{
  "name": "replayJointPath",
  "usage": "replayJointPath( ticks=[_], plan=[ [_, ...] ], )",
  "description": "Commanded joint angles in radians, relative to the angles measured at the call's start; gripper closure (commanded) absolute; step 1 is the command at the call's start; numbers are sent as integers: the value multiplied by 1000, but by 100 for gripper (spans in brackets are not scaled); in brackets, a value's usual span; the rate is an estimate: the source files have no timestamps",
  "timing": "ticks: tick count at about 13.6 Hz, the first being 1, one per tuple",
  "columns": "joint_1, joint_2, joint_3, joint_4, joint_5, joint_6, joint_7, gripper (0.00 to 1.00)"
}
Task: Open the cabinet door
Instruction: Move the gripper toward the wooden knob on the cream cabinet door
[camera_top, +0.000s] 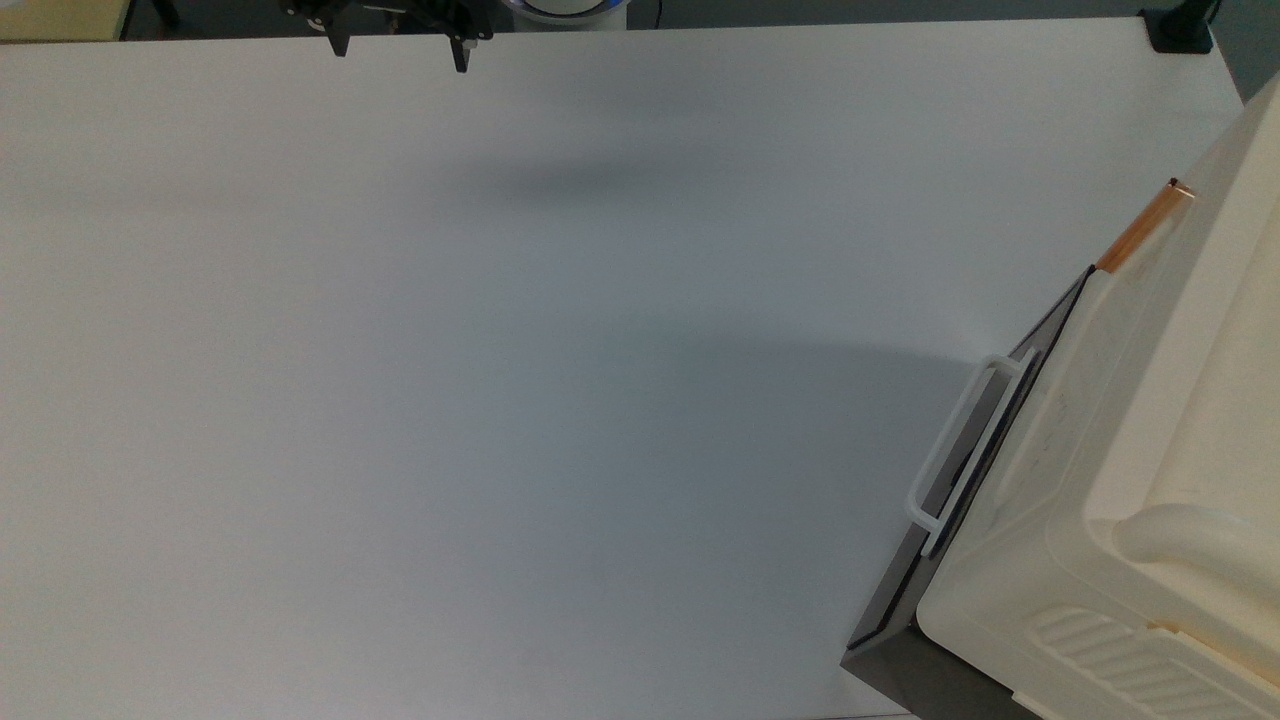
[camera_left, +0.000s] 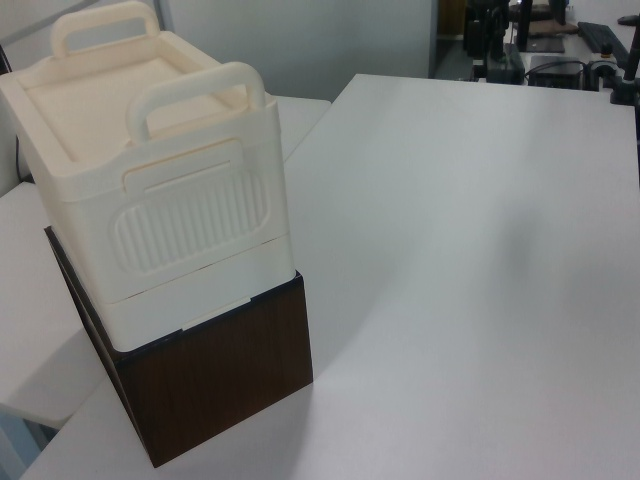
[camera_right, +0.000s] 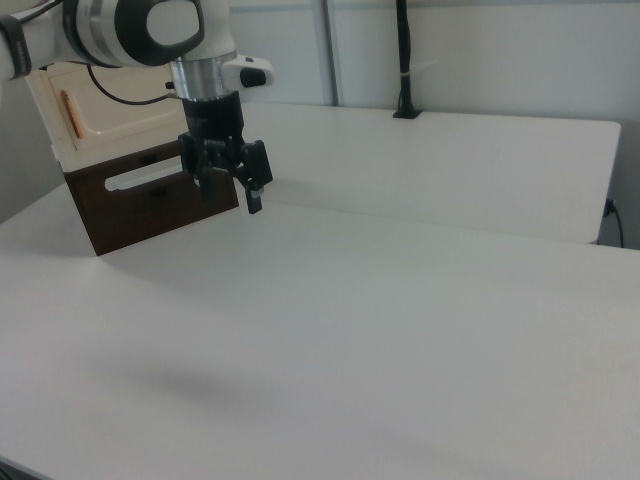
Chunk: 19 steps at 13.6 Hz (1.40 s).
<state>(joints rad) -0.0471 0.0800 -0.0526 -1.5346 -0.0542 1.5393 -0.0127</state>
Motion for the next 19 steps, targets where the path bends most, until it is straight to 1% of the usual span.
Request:
replayJointPath(
  ticks=[1,6,8,9,12,13,14,15,17,18,19],
  plan=[
    [9,-2,-16,-18,107,5,-122,0],
    [12,-5,-16,-19,96,7,-107,0],
    [13,4,-13,-22,53,18,-111,0],
    [15,6,-12,-22,45,19,-113,0],
    [19,6,-1,-24,40,39,-92,0],
    [21,4,6,-24,53,63,-119,0],
    [24,6,19,-24,69,67,-174,0],
    [42,10,60,-18,112,77,-228,0],
    [87,10,69,-15,120,142,-245,0],
    [133,33,69,5,116,198,-259,0],
    [160,62,69,52,120,246,-269,0]
  ],
)
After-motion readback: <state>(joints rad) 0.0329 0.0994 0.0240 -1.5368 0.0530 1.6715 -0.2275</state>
